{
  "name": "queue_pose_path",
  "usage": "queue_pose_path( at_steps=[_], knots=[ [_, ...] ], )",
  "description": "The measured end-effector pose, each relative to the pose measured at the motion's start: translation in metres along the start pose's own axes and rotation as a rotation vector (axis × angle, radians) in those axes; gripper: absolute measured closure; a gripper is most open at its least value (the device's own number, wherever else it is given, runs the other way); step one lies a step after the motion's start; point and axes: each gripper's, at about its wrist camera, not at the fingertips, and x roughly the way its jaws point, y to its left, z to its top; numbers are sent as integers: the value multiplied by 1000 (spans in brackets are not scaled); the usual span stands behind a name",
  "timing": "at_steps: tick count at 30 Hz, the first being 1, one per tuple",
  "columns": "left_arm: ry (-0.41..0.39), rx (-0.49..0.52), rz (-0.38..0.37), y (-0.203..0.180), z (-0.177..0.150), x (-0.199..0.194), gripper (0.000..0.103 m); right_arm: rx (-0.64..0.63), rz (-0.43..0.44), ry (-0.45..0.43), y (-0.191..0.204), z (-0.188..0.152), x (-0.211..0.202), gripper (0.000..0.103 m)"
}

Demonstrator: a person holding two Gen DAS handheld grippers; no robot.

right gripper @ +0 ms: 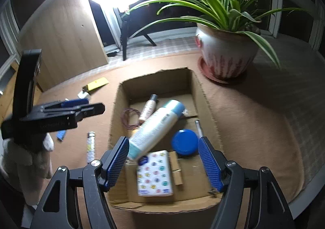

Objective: Organize objects
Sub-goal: 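Grasp the blue phone stand with the left gripper while the right grasps the patterned lighter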

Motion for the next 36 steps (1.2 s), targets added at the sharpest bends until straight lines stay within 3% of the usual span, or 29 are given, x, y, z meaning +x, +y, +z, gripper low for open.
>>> queue_pose_path(
  at_steps=[9,18,29,36],
  knots=[
    [4,-101,107,87,-41,-40,33,-56,70,-63,54,1,4,36],
    [35,-228,190,174,-83,-61,34,-126,147,61,117,-1,39,36],
    [84,-246,218,199,-98,-50,37,-121,112,239,162,-16,102,36],
    [152,-224,224,204,-96,-25,50,-121,56,309,167,-22,137,45]
  ],
)
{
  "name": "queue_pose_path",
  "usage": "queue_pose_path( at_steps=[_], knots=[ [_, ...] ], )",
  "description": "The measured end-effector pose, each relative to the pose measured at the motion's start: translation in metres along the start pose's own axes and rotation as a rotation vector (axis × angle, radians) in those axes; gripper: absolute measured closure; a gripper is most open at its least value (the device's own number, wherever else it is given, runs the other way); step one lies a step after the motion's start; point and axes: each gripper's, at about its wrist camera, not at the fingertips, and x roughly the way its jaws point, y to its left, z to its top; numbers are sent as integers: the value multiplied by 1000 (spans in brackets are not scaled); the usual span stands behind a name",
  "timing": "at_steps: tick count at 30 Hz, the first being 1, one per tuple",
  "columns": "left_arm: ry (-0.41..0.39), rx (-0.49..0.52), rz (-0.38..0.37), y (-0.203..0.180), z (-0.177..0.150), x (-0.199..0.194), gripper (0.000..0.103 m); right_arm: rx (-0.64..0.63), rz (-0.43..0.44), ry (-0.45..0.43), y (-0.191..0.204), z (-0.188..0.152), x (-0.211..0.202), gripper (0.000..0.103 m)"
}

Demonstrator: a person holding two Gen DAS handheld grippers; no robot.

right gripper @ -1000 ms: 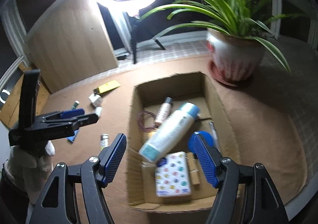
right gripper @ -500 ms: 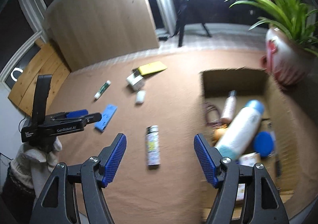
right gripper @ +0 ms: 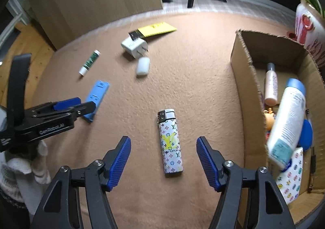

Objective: Organize objects
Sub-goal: 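Grasp the blue phone stand with the left gripper while the right grasps the patterned lighter, then carry the phone stand and lighter over the cardboard box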

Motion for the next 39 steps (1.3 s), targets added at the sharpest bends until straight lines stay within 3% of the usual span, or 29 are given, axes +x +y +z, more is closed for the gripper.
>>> queue_pose_path(
  at_steps=[5,7,12,16,20,29,39],
  knots=[
    [11,20,4,-5,4,6,56,-21,-39,39,3,2,16,52],
    [15,34,0,-9,6,8,62,-28,-44,50,4,2,20,56],
    [19,43,-5,-14,9,12,64,-70,-88,60,10,0,25,64],
    [18,57,-7,-17,7,11,64,-89,-107,58,10,-1,24,82],
    [14,72,-9,-21,0,10,64,-77,-76,50,4,-6,20,82],
    [-12,1,-75,-14,-14,-8,64,-28,-12,6,-10,-23,-3,82],
    [-85,56,-131,-54,-4,-40,64,10,-14,-95,-35,-30,-58,82]
  ],
)
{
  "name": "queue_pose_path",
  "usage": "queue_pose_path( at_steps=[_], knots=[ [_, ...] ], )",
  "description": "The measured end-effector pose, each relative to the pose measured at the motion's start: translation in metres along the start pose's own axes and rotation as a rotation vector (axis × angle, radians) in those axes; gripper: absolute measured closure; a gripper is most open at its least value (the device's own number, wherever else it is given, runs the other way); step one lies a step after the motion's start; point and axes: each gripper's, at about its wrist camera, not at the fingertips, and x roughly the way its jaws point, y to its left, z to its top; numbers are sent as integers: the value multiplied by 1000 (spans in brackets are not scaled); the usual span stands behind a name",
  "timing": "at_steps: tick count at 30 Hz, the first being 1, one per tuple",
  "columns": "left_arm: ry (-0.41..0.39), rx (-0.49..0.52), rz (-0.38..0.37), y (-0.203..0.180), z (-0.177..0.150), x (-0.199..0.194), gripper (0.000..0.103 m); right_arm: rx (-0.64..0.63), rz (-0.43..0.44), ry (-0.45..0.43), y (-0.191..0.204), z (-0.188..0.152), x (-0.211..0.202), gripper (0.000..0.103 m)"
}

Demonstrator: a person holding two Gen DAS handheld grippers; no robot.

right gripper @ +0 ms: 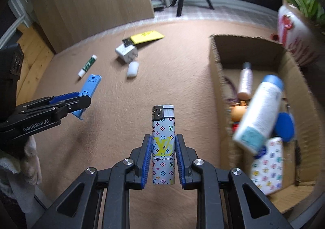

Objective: Organize objects
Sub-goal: 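Carry the phone stand and lighter over the cardboard box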

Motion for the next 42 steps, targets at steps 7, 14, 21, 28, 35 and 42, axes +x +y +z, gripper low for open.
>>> queue_pose_path(
  at_steps=[7,14,21,28,35,42],
  knots=[
    [-22,70,-51,-50,15,-4,64,56,-44,-53,-41,-5,-30,82],
    [-29,144,-95,-102,32,4,64,136,-107,-88,-92,-12,-52,82],
    [-21,218,-117,-153,52,25,64,178,-144,-82,-126,-18,-53,82],
    [3,274,-145,-198,68,50,64,209,-136,-69,-145,-20,-44,82],
    [25,287,-119,-218,75,76,64,230,-131,-49,-156,-19,-35,82],
    [46,279,-98,-222,82,98,64,252,-124,-33,-165,-22,-31,82]
  ],
)
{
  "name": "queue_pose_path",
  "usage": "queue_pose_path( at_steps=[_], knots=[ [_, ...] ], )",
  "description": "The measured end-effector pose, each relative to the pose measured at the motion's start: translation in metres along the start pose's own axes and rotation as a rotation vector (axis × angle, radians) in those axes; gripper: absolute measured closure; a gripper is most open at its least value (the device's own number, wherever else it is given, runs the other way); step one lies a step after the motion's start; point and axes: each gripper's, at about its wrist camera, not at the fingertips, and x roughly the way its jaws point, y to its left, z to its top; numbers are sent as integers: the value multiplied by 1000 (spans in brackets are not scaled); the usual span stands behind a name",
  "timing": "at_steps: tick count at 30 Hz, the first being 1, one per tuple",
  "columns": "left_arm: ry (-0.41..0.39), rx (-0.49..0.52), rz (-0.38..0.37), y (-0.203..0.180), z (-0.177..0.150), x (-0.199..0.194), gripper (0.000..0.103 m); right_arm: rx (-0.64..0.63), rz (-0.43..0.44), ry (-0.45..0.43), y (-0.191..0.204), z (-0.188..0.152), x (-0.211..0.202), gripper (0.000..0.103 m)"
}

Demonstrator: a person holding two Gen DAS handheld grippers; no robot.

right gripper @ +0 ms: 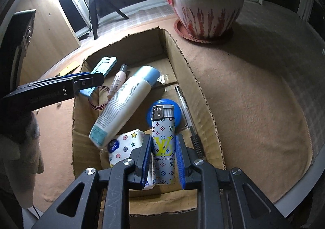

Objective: Organize objects
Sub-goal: 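Lower the phone stand and lighter into the box and open both grippers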

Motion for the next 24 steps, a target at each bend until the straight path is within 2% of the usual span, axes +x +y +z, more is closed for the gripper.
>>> queue_pose_path(
  at_steps=[6,8,10,11,14,24],
  knots=[
    [-4,5,21,-2,1,7,64,-1,-2,-13,0,1,-1,82],
    [-1,-1,17,-1,1,7,63,-6,-3,-25,1,1,-4,75],
    [9,-7,4,-2,1,6,56,-12,-5,-39,3,0,-8,55],
    [8,-9,1,-3,1,5,54,-14,-10,-50,4,0,-11,53],
    [-4,-4,17,-5,-1,0,48,-11,-5,-65,4,0,-16,52],
    [-38,-9,35,-1,-13,-26,47,22,31,-68,7,-5,-26,52]
  ],
)
